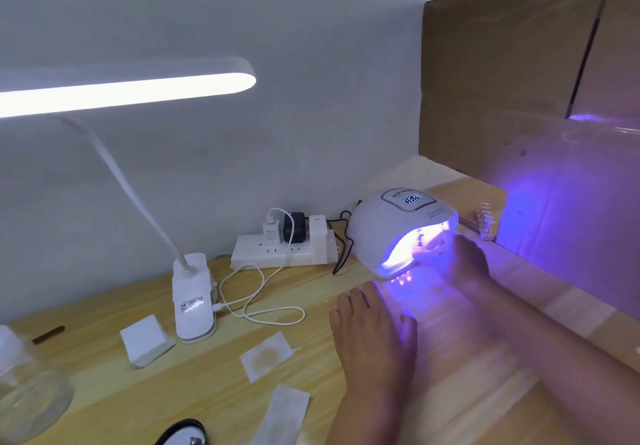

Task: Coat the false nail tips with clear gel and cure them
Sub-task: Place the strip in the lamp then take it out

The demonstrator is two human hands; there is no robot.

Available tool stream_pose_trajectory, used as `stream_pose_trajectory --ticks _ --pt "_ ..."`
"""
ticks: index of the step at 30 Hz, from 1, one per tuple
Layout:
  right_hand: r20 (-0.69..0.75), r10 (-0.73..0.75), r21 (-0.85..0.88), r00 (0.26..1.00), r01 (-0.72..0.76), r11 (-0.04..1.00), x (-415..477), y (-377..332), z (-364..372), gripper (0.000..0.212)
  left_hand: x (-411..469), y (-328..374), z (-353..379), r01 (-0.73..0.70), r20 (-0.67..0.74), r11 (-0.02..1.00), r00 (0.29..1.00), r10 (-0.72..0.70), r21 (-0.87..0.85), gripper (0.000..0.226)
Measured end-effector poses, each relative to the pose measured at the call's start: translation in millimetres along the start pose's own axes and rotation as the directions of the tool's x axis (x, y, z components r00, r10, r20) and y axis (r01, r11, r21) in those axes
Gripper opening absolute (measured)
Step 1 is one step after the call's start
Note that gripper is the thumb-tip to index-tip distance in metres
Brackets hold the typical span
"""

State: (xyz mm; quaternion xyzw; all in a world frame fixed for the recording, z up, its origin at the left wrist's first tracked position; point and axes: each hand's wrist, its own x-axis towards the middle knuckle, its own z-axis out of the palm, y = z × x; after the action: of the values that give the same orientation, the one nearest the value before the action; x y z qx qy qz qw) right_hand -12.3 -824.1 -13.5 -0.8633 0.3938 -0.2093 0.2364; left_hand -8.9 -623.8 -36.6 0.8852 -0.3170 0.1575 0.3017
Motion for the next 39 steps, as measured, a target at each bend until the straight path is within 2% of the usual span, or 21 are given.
stream_pose_trajectory --ticks 3,6,8,14,16,19,22,24,26,28,31,35,39 --pt "0.032 -0.090 0.037 0.995 0.089 0.995 -2.6 -7.1 9.4 0.018 -0.6 0.0 -0.1 0.005 0.036 1.000 0.999 -0.005 -0.011 0.036" --pt "-0.037 -0.056 0.078 0.998 0.059 0.995 4.1 4.8 5.4 0.011 0.2 -0.6 0.5 0.007 0.045 1.000 0.999 -0.007 -0.010 0.036" --pt "-0.031 -0.059 0.081 0.998 0.062 0.995 7.5 15.3 1.4 0.013 0.3 -0.1 0.5 -0.001 0.027 1.000 1.000 0.001 0.003 0.031" --pt "-0.043 -0.252 -0.087 0.967 0.248 0.965 9.4 22.1 7.5 0.024 1.7 -0.8 2.5 0.033 0.066 0.999 0.997 -0.031 -0.029 0.030" --pt "-0.002 -0.290 -0.168 0.957 0.285 0.944 9.6 16.3 15.7 0.030 1.9 -2.1 2.8 0.038 0.077 0.999 0.996 -0.035 -0.029 0.032" --pt "0.069 -0.313 -0.302 0.947 0.319 0.898 9.0 7.9 23.5 0.036 4.0 -3.6 2.0 0.050 0.164 0.999 0.985 -0.049 -0.006 0.040" --pt "0.024 -0.354 -0.295 0.935 0.345 0.891 4.8 4.2 21.1 0.035 3.3 -4.0 2.2 0.048 0.183 0.999 0.982 -0.047 0.000 0.041" --pt "-0.124 -0.314 -0.230 0.941 0.281 0.932 2.5 8.2 12.2 0.025 2.0 -2.3 1.5 0.040 0.137 0.999 0.990 -0.037 -0.021 0.040" --pt "-0.260 -0.175 -0.219 0.950 0.119 0.968 5.2 18.2 -2.0 0.018 1.8 -1.5 0.6 0.029 0.099 0.999 0.995 -0.026 -0.030 0.038" --pt "-0.297 -0.033 -0.260 0.954 -0.048 0.965 11.3 32.5 -18.0 0.018 2.5 -1.2 0.5 0.031 0.113 0.999 0.993 -0.028 -0.025 0.038" --pt "-0.243 0.064 -0.356 0.968 -0.151 0.922 22.0 51.6 -29.6 0.024 3.0 -1.8 1.6 0.020 0.102 1.000 0.995 -0.018 -0.019 0.032" --pt "-0.088 0.088 -0.499 0.992 -0.120 0.858 35.0 56.9 -25.6 0.034 3.0 -1.1 3.1 0.006 0.078 1.000 0.997 -0.004 -0.020 0.031" --pt "0.001 0.138 -0.462 0.990 -0.122 0.878 41.1 51.7 -25.4 0.047 2.1 -3.2 3.7 0.000 0.087 1.000 0.996 0.001 -0.012 0.033"
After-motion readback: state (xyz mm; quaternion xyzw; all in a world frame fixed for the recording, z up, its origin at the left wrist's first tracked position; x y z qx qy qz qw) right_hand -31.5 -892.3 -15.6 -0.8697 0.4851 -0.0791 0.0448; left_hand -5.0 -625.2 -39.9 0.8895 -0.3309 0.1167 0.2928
